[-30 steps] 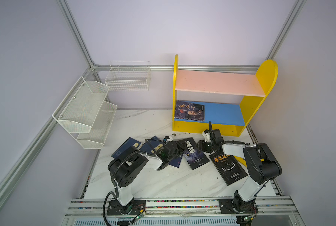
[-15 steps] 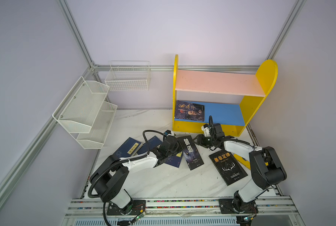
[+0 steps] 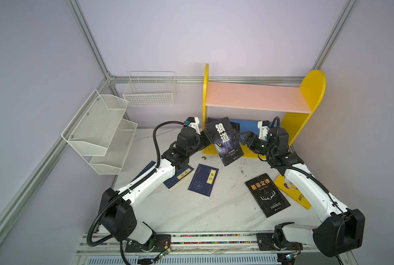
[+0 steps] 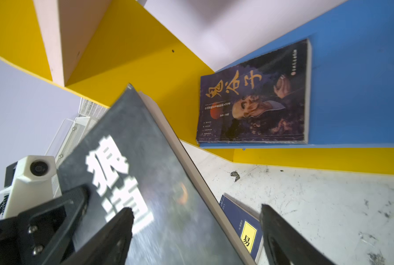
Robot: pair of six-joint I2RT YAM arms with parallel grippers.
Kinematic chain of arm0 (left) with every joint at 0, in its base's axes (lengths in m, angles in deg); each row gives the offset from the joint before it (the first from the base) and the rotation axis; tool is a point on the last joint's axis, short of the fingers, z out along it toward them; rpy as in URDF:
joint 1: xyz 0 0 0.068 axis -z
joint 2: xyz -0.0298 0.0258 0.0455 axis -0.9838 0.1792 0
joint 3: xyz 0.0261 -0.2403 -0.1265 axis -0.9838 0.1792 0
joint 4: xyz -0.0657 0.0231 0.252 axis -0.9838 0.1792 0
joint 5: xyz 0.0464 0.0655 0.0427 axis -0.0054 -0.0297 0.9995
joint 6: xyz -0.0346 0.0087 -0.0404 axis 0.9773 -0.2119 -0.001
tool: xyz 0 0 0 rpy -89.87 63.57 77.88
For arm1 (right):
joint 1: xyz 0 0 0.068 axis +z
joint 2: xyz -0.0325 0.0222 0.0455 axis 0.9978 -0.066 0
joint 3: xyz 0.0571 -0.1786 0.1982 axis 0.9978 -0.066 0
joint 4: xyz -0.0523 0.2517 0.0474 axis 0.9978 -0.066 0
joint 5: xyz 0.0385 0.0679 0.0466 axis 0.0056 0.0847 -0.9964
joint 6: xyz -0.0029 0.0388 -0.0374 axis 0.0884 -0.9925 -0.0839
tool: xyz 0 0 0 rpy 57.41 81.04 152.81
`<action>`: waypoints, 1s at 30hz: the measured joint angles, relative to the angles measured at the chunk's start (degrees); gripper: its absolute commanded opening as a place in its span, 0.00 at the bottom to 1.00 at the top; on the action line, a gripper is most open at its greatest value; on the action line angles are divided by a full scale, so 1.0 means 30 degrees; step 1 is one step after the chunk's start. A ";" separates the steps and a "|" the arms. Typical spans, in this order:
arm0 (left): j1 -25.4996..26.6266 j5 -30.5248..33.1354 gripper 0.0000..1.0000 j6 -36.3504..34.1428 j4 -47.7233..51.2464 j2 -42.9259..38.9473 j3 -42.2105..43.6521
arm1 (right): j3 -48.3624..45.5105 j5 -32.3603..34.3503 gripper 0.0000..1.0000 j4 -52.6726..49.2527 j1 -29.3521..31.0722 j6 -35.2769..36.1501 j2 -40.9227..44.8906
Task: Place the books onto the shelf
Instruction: 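Lift the black book with both grippers toward the blue shelf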
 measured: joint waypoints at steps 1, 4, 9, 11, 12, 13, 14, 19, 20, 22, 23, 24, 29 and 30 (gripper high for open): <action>-0.0182 -0.0051 0.00 0.0058 -0.0357 0.0583 -0.0510 | -0.0372 -0.0102 0.91 0.0044 -0.0357 -0.0313 0.0219; -0.0474 -0.0022 0.00 0.0364 -0.1668 0.2113 -0.1166 | -0.1763 -0.0736 0.92 0.0590 -0.1231 -0.1326 0.1020; -0.0510 0.0328 0.00 0.1071 -0.2710 0.3978 -0.1246 | -0.4801 -0.2637 0.94 0.3643 -0.1603 -0.4058 0.2761; -0.0503 0.0612 0.00 0.1479 -0.3162 0.4495 -0.1246 | -0.6302 -0.3322 0.93 0.5880 -0.1639 -0.5690 0.3366; -0.0503 0.0750 0.00 0.1719 -0.3497 0.4685 -0.1246 | -0.7089 -0.3679 0.93 0.7125 -0.1639 -0.6615 0.3548; -0.0510 0.0889 0.00 0.1953 -0.3818 0.4830 -0.1246 | -0.7737 -0.3942 0.92 0.8240 -0.1639 -0.7424 0.3585; -0.0510 0.1035 0.00 0.2186 -0.4109 0.4925 -0.1246 | -0.8145 -0.4109 0.92 0.8881 -0.1632 -0.7978 0.3555; -0.0539 0.1566 0.00 0.3359 -0.5566 0.5085 -0.1246 | -0.8925 -0.4677 0.92 1.0652 -0.1632 -0.9639 0.3126; -0.0532 0.1690 0.00 0.3548 -0.5778 0.5085 -0.1246 | -0.8918 -0.4809 0.92 1.1111 -0.1632 -0.9828 0.2892; -0.0539 0.1880 0.00 0.3861 -0.6105 0.5085 -0.1253 | -0.8896 -0.5115 0.92 1.2152 -0.1632 -1.0280 0.2237; -0.0539 0.1967 0.00 0.3993 -0.6207 0.5085 -0.1260 | -0.8881 -0.5224 0.92 1.2699 -0.1632 -1.0528 0.1800; -0.0539 0.2047 0.00 0.4095 -0.6266 0.5085 -0.1275 | -0.8852 -0.5326 0.91 1.3180 -0.1632 -1.0732 0.1399; -0.0532 0.2484 0.00 0.4422 -0.6717 0.5085 -0.1275 | -0.8182 -0.5858 0.88 1.5475 -0.1537 -1.1781 -0.0780; -0.0532 0.2572 0.00 0.4481 -0.6783 0.5085 -0.1275 | -0.7985 -0.5945 0.88 1.5875 -0.1530 -1.1970 -0.1115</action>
